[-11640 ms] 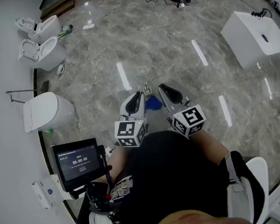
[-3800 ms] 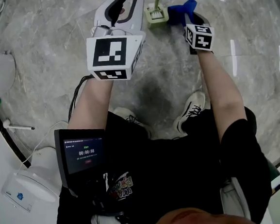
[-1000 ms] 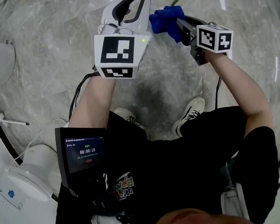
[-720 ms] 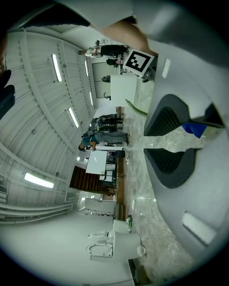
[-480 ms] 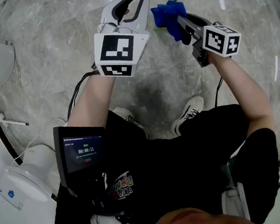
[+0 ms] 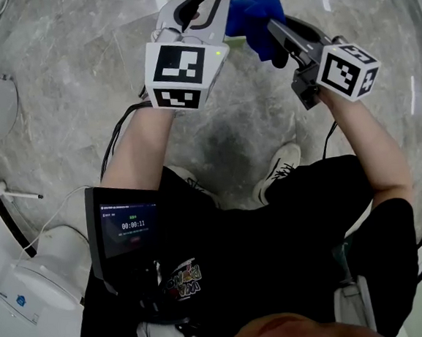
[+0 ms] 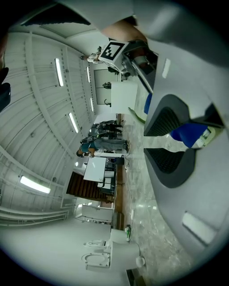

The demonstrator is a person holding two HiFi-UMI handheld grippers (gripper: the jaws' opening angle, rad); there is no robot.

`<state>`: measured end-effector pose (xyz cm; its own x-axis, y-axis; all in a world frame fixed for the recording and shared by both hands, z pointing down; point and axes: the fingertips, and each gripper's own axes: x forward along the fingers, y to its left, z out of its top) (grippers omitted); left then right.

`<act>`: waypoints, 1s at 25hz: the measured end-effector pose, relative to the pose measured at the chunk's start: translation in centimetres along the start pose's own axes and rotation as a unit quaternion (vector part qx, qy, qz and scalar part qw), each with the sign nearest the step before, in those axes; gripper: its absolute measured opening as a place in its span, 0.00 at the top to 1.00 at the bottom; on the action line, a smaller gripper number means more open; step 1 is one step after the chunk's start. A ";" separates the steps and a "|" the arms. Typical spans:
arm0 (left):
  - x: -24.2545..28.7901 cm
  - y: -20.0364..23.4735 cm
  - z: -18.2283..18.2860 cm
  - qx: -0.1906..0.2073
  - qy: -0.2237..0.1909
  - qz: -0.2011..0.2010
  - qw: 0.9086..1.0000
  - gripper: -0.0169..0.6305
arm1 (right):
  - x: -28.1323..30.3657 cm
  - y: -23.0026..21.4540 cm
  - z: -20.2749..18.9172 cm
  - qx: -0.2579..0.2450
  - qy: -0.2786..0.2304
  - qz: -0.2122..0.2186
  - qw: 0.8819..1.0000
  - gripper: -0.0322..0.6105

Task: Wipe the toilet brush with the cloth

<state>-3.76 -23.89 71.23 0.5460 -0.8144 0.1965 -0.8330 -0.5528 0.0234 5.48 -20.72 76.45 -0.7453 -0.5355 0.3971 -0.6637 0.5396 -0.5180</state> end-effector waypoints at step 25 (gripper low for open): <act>2.0 0.1 4.8 0.035 -0.035 -0.028 0.998 0.83 | -6.4 2.4 12.1 -0.009 -0.152 0.035 0.988 0.84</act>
<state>-2.38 -26.41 66.91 0.5986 -0.7907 0.1283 -0.7940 -0.6069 -0.0356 9.41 -23.86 63.45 -0.7379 -0.6655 0.1125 -0.6141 0.5927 -0.5212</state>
